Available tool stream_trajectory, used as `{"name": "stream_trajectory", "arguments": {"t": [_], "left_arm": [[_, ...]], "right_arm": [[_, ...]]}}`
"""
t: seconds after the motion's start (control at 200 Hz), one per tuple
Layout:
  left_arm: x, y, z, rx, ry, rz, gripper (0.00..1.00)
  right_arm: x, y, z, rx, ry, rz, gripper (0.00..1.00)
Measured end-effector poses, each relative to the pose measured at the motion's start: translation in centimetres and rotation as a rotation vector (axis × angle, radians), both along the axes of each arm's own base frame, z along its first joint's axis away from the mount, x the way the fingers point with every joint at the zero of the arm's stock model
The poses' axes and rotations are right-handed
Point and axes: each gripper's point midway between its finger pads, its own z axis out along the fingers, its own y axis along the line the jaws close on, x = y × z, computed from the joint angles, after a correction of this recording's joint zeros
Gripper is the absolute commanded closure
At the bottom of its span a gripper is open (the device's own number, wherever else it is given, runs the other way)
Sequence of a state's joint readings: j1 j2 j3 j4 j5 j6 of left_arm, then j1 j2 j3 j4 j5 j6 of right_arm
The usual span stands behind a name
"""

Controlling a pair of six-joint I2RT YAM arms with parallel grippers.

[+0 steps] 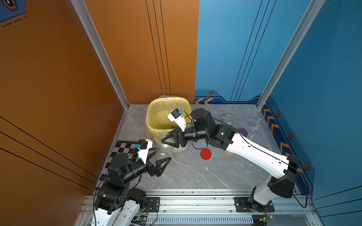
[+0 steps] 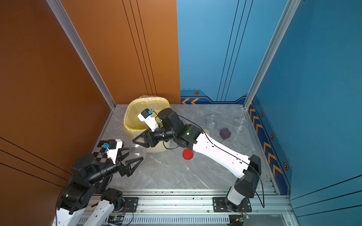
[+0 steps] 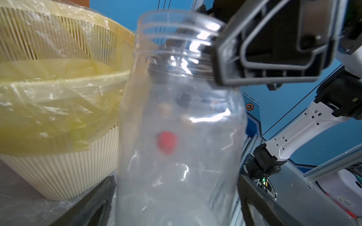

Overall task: Empty moldy tea leaves from jars
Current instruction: Place the jar at the center of the board.

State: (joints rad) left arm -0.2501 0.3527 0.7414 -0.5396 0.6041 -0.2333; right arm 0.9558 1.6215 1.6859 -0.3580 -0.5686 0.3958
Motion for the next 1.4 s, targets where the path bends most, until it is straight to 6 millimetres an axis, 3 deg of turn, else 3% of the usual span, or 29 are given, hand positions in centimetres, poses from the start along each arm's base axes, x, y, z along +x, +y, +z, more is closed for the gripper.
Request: {"name": "stream_trajectory", "arguments": {"t": [0.23, 0.37, 0.546, 0.651, 0.901, 1.116, 1.396], "left_arm": [[-1.5, 0.2, -0.1, -0.019, -0.049, -0.014, 0.02], [-2.2, 0.4, 0.4, -0.027, -0.087, -0.012, 0.02], [-0.8, 0.6, -0.5, -0.009, -0.056, 0.023, 0.02], [0.7, 0.6, -1.8, 0.011, -0.011, 0.054, 0.02], [4.0, 1.5, -6.0, 0.081, 0.108, 0.157, 0.02], [4.6, 1.5, -6.8, 0.103, 0.128, 0.171, 0.02], [4.5, 0.8, -7.4, 0.126, 0.140, 0.146, 0.02]], "right_arm": [[2.5, -2.8, -0.1, -0.020, -0.007, -0.068, 0.50], [2.0, -5.6, 0.7, -0.024, -0.027, -0.098, 0.50], [1.4, -10.6, 0.1, -0.059, -0.053, -0.180, 0.49], [2.5, -13.7, -2.6, -0.126, -0.042, -0.280, 0.49], [8.1, -19.7, -12.2, -0.399, 0.032, -0.552, 0.49], [12.6, -22.4, -18.4, -0.551, 0.095, -0.737, 0.49], [18.5, -22.6, -22.2, -0.589, 0.051, -0.900, 0.49]]}}
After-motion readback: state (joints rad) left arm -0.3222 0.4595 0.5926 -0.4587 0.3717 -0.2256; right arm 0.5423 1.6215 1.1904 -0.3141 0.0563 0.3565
